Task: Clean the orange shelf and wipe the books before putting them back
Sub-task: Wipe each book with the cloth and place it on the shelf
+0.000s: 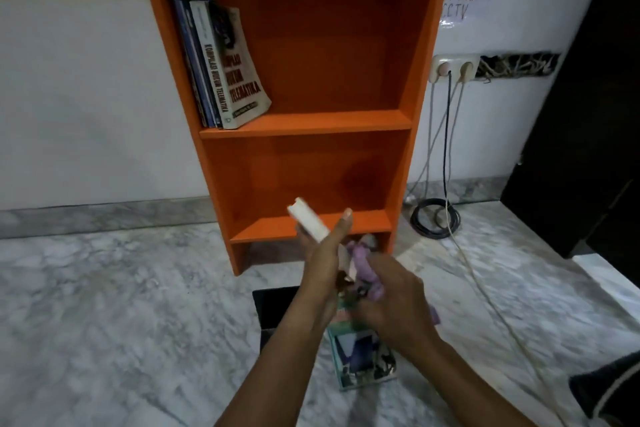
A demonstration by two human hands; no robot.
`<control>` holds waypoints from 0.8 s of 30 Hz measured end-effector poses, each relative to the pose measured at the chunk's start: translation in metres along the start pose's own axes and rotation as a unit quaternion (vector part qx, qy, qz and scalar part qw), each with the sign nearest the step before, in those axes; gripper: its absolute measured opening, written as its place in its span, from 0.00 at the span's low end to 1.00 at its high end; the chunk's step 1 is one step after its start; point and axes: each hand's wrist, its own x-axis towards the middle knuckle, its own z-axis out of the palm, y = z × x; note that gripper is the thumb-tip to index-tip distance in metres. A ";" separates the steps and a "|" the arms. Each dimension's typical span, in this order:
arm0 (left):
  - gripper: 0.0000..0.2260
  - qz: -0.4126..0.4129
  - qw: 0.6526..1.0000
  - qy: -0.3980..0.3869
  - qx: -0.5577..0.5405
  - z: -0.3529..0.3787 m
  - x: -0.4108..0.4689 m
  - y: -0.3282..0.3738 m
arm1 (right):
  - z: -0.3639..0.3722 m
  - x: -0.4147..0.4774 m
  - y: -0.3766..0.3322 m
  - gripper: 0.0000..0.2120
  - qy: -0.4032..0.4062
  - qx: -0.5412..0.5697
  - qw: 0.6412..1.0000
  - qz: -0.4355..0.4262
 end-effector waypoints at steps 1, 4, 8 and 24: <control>0.35 -0.020 0.998 0.019 -0.062 -0.004 0.003 0.003 | 0.006 -0.005 -0.006 0.23 -0.017 -0.027 0.999 -0.030; 0.25 -0.047 0.991 0.037 -0.118 -0.024 0.009 0.004 | 0.012 -0.007 -0.008 0.28 -0.078 0.012 0.994 -0.070; 0.25 -0.081 0.988 -0.044 -0.127 -0.028 -0.002 -0.001 | 0.021 0.012 -0.024 0.20 -0.117 0.255 0.960 -0.019; 0.21 0.028 0.987 -0.059 -0.146 -0.031 -0.018 0.008 | 0.020 0.028 0.031 0.16 -0.030 0.074 0.969 0.236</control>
